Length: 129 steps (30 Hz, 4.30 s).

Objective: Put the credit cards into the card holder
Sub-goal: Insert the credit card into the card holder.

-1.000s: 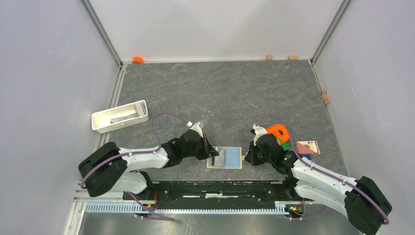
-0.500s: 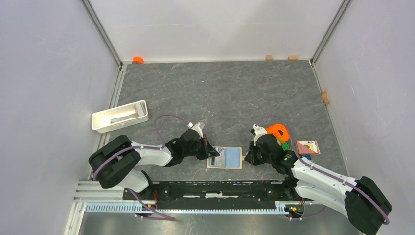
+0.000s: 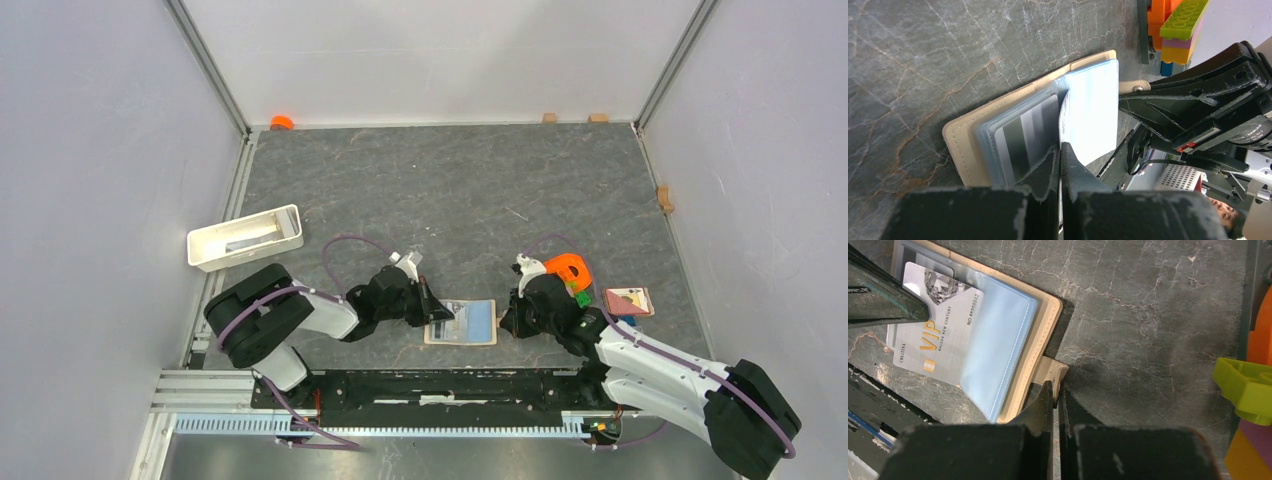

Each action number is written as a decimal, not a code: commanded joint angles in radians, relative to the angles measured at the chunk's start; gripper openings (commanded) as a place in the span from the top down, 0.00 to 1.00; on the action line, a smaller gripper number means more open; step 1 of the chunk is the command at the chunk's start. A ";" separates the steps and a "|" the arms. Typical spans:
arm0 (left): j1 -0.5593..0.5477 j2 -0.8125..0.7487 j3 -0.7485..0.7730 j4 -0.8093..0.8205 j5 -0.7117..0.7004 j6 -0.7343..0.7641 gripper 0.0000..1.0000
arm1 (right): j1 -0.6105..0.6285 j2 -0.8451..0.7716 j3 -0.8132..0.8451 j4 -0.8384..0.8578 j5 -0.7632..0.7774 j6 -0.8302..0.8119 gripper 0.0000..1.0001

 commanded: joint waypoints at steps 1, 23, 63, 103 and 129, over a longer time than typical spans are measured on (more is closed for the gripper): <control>0.004 0.044 -0.033 0.074 -0.004 -0.014 0.98 | 0.007 0.005 -0.008 -0.004 0.023 0.003 1.00; 0.039 0.071 -0.015 0.044 -0.017 0.132 0.98 | 0.006 -0.001 -0.008 -0.012 0.021 0.000 1.00; 0.023 0.131 -0.022 0.121 0.061 0.211 0.98 | 0.011 -0.004 0.009 -0.032 0.024 -0.005 1.00; -0.039 0.094 -0.040 0.137 -0.020 0.226 0.98 | 0.021 -0.017 0.019 -0.054 0.053 -0.001 1.00; -0.105 0.207 -0.059 0.378 -0.080 0.068 0.98 | 0.086 0.001 0.030 -0.100 0.179 0.045 1.00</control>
